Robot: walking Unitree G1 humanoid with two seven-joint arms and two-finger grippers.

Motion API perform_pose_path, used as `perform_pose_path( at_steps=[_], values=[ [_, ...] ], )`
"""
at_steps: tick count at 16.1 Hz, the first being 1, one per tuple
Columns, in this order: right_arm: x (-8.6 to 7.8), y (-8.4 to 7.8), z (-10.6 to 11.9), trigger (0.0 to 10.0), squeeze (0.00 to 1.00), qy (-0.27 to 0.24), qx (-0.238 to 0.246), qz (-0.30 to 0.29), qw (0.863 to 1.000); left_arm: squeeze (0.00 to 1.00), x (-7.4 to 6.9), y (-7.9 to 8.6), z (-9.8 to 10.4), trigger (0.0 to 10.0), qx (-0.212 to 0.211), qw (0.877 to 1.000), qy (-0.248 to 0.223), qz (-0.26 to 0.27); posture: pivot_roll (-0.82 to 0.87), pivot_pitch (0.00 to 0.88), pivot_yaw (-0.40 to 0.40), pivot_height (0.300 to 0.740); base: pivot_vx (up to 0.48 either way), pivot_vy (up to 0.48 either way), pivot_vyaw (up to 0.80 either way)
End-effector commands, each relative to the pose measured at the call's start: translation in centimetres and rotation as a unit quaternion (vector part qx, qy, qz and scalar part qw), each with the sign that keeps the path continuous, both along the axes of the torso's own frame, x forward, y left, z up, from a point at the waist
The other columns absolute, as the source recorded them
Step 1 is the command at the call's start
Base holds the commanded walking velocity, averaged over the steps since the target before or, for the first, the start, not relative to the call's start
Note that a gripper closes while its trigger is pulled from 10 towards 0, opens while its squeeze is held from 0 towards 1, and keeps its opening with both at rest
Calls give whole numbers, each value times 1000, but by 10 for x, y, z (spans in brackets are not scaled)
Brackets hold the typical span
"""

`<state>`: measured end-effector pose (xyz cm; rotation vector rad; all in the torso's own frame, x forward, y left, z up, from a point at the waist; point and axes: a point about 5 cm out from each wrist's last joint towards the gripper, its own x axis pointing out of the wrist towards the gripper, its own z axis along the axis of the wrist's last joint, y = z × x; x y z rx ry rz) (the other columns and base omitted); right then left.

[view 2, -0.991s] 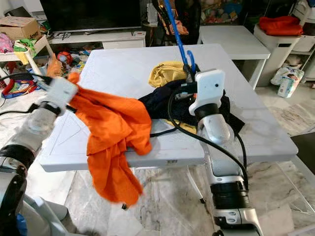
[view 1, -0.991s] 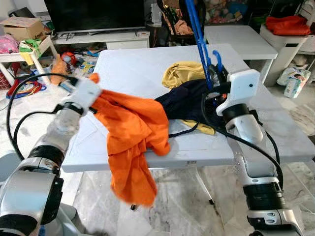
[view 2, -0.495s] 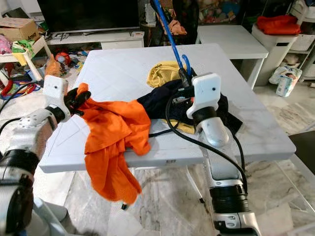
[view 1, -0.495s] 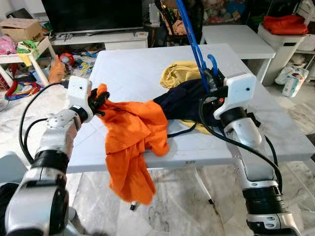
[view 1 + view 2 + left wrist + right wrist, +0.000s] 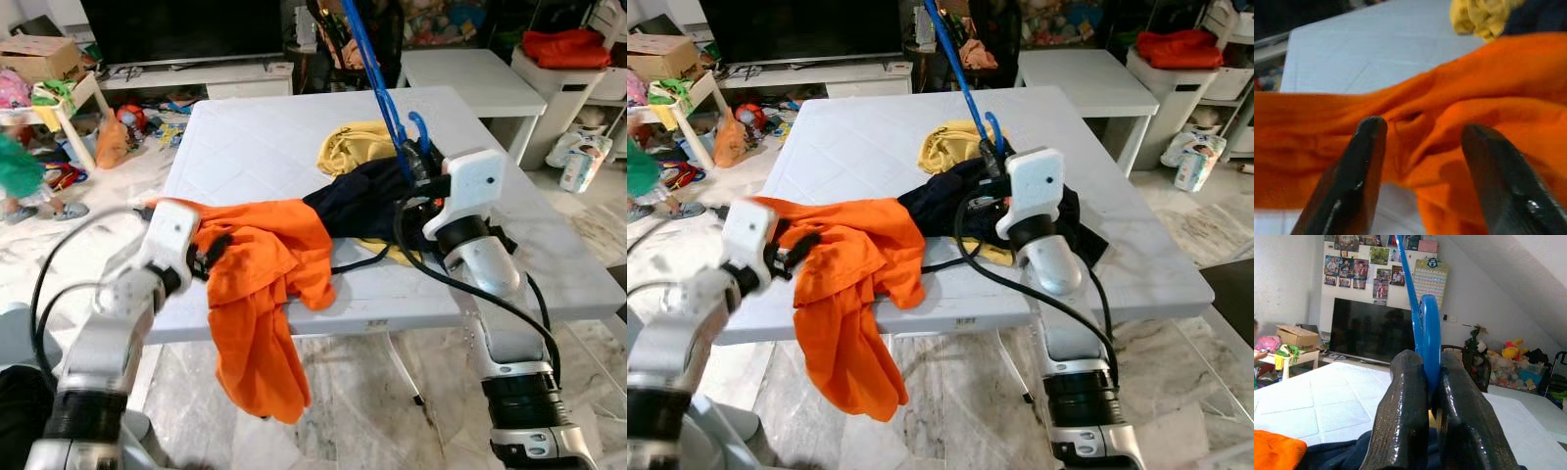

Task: Hang hanger

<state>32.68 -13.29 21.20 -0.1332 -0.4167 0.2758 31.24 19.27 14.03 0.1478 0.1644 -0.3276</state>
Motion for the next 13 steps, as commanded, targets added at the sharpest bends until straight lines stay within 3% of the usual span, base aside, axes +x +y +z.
perform_pose_path(
  at_steps=[1,4,6,8,12,13],
  values=[
    [1,6,-3,10000,0,10,-3,14,1000,1000,-12,-12,6,10000,-53,999,9,4,-32,0,30,740,0,0,0],
    [2,6,-3,10000,0,9,-5,16,1000,1000,-31,-28,4,10000,-63,996,60,-36,-25,0,32,740,0,0,0],
    [3,3,-6,10000,0,11,-5,6,1000,1000,-42,-37,6,10000,-74,994,66,-55,-13,0,32,740,0,0,0],
    [3,8,-9,10000,0,15,-5,11,1000,1000,-53,-40,1,10000,-75,994,71,-30,-4,0,26,740,0,0,0],
    [4,12,-10,10000,0,10,-17,17,1000,1000,-56,-31,-6,10000,-57,994,97,9,5,0,23,740,0,0,0],
    [5,12,-10,10000,0,11,-17,16,1000,745,-58,-30,-14,10000,-47,992,120,1,6,0,24,740,0,0,0]
  ],
)
